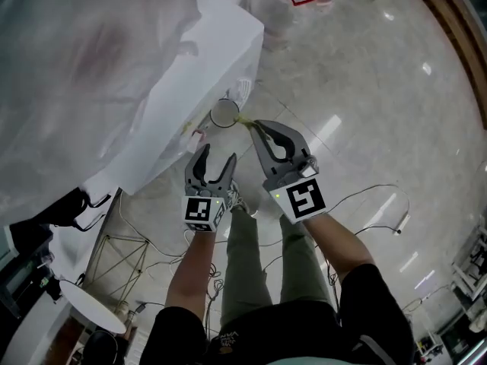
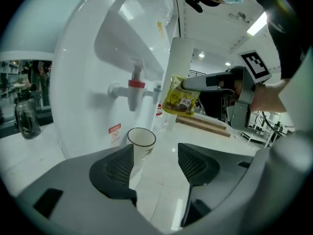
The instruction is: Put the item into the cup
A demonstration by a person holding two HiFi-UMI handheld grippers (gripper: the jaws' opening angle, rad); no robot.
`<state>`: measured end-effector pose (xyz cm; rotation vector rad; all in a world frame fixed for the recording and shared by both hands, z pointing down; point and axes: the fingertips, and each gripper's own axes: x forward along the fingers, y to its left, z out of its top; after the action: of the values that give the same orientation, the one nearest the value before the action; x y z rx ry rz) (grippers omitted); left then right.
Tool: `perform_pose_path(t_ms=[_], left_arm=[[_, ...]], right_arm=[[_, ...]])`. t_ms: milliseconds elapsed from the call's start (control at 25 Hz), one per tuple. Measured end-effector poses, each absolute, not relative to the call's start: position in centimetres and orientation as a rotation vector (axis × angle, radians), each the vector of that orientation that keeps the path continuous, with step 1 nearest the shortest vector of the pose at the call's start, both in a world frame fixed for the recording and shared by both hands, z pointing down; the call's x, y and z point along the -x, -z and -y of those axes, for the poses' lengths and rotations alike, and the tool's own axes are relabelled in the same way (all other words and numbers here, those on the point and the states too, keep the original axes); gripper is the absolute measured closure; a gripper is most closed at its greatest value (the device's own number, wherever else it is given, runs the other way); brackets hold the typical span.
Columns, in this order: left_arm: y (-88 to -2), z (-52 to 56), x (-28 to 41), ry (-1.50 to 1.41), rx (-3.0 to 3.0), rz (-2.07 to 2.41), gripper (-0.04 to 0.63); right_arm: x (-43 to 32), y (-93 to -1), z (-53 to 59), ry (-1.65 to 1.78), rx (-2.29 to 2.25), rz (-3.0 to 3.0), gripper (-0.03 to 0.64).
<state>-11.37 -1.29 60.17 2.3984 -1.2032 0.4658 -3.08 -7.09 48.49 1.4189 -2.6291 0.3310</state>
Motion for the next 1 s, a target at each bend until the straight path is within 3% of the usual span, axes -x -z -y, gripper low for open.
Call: perform_pose_path(t_ms=[360, 1000], left_arm=[[-63.0, 3.3, 11.8, -0.479, -2.345, 1.200, 0.282], [-65.5, 3.6, 10.9, -0.525, -2.369, 1.073, 0.273]], right_arm=[[6.7, -52.2, 8.9, -0.186, -1.271, 2.652, 0.572], [8.1, -57.3, 10.8, -0.248, -1.146, 2.711, 0.571]])
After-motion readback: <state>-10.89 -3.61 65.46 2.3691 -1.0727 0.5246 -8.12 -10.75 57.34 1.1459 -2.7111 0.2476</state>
